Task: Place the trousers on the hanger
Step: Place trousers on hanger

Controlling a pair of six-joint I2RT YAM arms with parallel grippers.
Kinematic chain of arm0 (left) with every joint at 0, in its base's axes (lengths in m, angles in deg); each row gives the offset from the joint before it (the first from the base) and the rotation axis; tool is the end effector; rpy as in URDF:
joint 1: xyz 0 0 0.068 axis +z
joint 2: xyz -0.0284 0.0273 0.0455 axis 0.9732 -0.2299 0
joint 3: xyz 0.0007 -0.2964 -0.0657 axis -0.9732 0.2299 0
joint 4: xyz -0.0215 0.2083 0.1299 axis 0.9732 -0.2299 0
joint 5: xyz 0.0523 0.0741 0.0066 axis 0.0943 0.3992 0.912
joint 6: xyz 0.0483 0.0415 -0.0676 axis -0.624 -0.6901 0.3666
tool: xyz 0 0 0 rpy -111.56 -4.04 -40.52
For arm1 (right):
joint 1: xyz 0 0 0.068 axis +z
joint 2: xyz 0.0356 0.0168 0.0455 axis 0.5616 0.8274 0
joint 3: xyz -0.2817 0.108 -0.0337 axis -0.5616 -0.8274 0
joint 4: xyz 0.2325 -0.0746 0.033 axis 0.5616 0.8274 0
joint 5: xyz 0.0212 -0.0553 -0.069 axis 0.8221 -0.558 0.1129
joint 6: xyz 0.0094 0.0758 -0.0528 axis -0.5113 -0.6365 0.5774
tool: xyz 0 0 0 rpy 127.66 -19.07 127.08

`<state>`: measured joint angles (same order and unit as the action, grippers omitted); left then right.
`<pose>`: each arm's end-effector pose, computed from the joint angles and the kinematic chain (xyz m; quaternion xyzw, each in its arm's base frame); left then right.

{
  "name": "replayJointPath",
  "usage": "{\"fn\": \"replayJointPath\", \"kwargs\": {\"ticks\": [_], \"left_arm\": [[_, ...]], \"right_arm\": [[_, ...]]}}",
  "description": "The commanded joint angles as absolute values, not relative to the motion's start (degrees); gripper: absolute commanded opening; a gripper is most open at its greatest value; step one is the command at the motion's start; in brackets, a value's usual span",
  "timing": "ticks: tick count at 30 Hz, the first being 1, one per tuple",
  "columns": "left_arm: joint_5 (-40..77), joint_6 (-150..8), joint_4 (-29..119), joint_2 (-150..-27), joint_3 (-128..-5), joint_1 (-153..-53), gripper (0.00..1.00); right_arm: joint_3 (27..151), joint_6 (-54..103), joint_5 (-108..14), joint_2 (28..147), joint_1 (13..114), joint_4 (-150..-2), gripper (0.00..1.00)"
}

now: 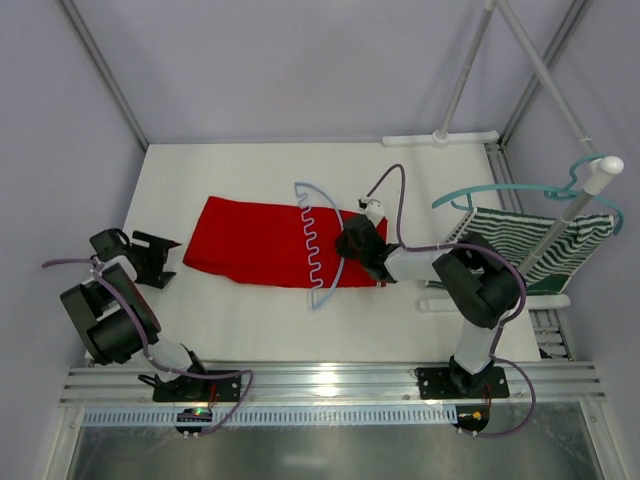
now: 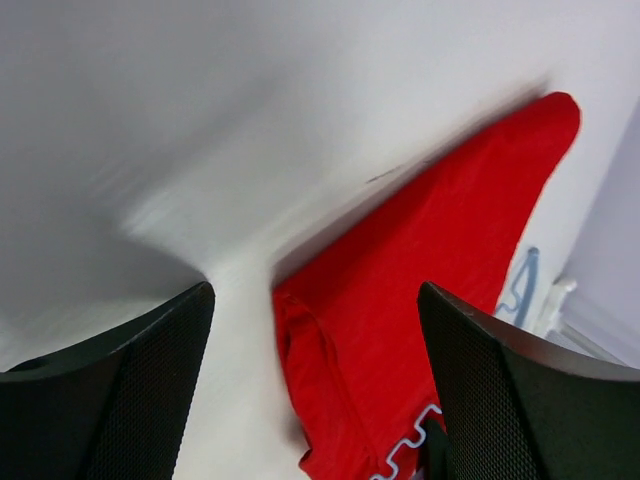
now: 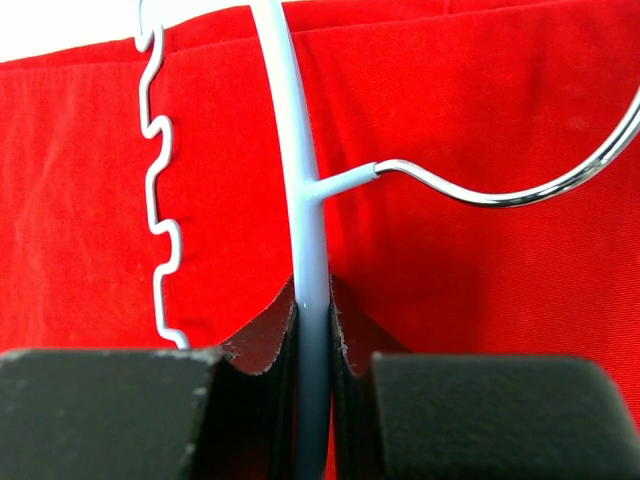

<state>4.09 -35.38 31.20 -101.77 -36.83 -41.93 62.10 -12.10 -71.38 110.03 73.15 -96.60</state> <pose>0.2615 0.1427 0.1568 -0.5798 0.7451 -0.2170 0.2481 0.3237 0.2308 0.1612 0.1036 0.8733 0.2043 0.4299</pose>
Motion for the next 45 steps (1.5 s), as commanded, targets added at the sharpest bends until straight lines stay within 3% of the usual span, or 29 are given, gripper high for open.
{"fn": "replayJointPath", "kwargs": {"ticks": [1, 5, 15, 18, 20, 21, 22, 33, 35, 37, 43, 45], "left_arm": [[-0.23, -32.66, 36.92, -105.56, -31.51, -43.13, 0.85], [-1.47, -32.22, 37.8, -109.25, -33.26, -45.59, 0.85], [2.91, -31.69, 38.25, -112.78, -32.21, -51.83, 0.79], [3.1, -30.73, 39.74, -112.78, -30.9, -52.89, 0.76], [3.01, -30.64, 40.44, -112.78, -30.19, -53.24, 0.72], [3.19, -30.81, 40.53, -112.51, -30.02, -53.33, 0.71], [3.28, -31.16, 40.53, -112.34, -30.01, -53.42, 0.67], [8.53, -31.95, 34.57, -109.1, -30.19, -53.86, 0.49], [11.0, -31.78, 33.07, -106.81, -30.36, -53.86, 0.56], [15.48, -31.61, 29.39, -102.96, -31.33, -53.86, 0.74], [21.12, -29.24, 22.87, -97.31, -32.48, -53.95, 0.94], [20.07, -28.62, 23.56, -97.92, -32.04, -53.95, 0.95]], "right_arm": [[62.08, -8.19, -71.27, 107.1, 73.01, -96.18, 0.04], [63.05, -8.09, -64.96, 105.09, 73.01, -98.9, 0.05], [66.83, -10.29, -59.05, 103.76, 74.07, -99.17, 0.28], [68.15, -10.47, -58.87, 103.94, 74.33, -98.56, 0.29], [68.85, -10.47, -59.22, 104.46, 74.42, -97.94, 0.24], [69.2, -10.73, -59.48, 104.46, 74.42, -97.68, 0.12], [69.21, -10.82, -59.57, 104.46, 74.5, -97.5, 0.05], [68.68, -15.22, -66.25, 101.92, 75.65, -95.48, 0.04], [68.68, -15.13, -66.42, 101.65, 76.0, -95.04, 0.04], [68.59, -14.96, -67.12, 101.21, 76.09, -94.69, 0.04], [68.68, -15.04, -67.22, 101.47, 76.35, -94.51, 0.04], [68.59, -15.04, -67.22, 101.56, 76.53, -94.69, 0.04]]}}
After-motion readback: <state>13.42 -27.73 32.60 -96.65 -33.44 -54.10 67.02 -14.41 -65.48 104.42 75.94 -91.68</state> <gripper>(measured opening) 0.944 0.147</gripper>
